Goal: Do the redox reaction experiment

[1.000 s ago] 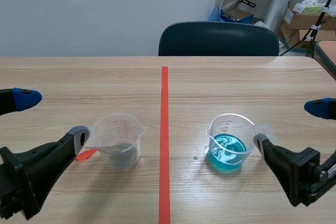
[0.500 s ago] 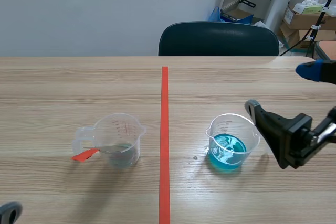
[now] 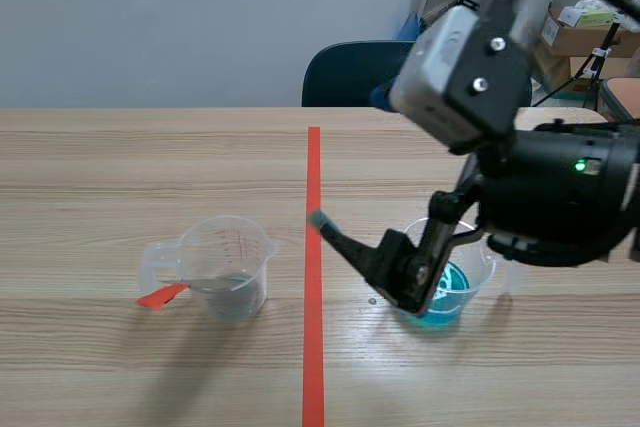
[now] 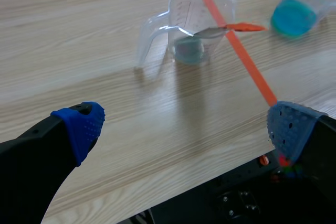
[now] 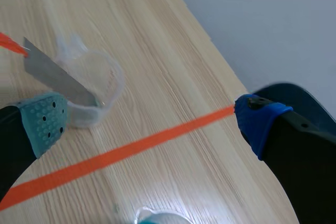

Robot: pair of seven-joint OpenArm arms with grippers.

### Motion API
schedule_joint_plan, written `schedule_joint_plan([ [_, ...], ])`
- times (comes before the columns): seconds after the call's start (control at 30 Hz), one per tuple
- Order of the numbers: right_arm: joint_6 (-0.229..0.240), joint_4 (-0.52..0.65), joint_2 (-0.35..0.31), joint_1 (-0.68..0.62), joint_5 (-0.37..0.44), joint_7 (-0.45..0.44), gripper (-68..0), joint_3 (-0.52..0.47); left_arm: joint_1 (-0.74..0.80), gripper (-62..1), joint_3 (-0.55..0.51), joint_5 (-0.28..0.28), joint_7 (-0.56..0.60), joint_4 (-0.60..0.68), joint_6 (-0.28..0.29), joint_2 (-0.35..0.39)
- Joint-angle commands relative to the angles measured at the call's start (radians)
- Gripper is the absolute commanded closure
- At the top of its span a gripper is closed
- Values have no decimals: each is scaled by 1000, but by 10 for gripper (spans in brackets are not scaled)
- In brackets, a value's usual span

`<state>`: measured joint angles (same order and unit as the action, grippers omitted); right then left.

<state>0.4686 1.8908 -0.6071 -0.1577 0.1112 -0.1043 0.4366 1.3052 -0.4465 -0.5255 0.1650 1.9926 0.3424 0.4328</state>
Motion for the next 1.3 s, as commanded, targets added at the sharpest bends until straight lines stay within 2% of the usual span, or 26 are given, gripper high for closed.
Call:
schedule_joint_plan([
  [0.0,4,-28,-5,47,-15,-21,-679,45,-3,-623,2,-14,10,19,5,-15],
  [0.1,4,-88,-2,127,-62,-59,-679,177,-3,-623,-2,-14,10,30,5,-23],
  [0.27,2,-197,23,243,-138,-171,-679,375,-4,-623,-5,-14,30,54,5,-22],
  [0.37,-42,-253,61,294,-169,-197,-679,458,-4,-623,-5,-14,33,75,5,-22],
  [0.47,-89,-301,108,336,-187,-221,-679,505,-4,-623,-5,-10,33,92,5,-22],
  [0.63,-92,-346,180,377,-197,-228,-679,542,-9,-623,-5,-5,36,98,5,-22],
  [0.77,-123,-351,209,376,-241,-224,-679,544,-9,-623,-5,-2,43,98,5,-21],
  [0.83,-141,-351,214,376,-243,-220,-597,545,-9,-623,-5,-2,48,98,5,-21],
  [0.97,-140,-351,214,377,-243,-219,-381,545,-10,-623,-5,-2,48,98,5,-21],
  [1.1,-140,-351,214,377,-243,-220,-257,545,-12,-623,-5,-3,48,98,5,-22],
  [1.27,-140,-351,214,377,-243,-210,-69,544,-12,-623,-5,-3,48,98,5,-22],
])
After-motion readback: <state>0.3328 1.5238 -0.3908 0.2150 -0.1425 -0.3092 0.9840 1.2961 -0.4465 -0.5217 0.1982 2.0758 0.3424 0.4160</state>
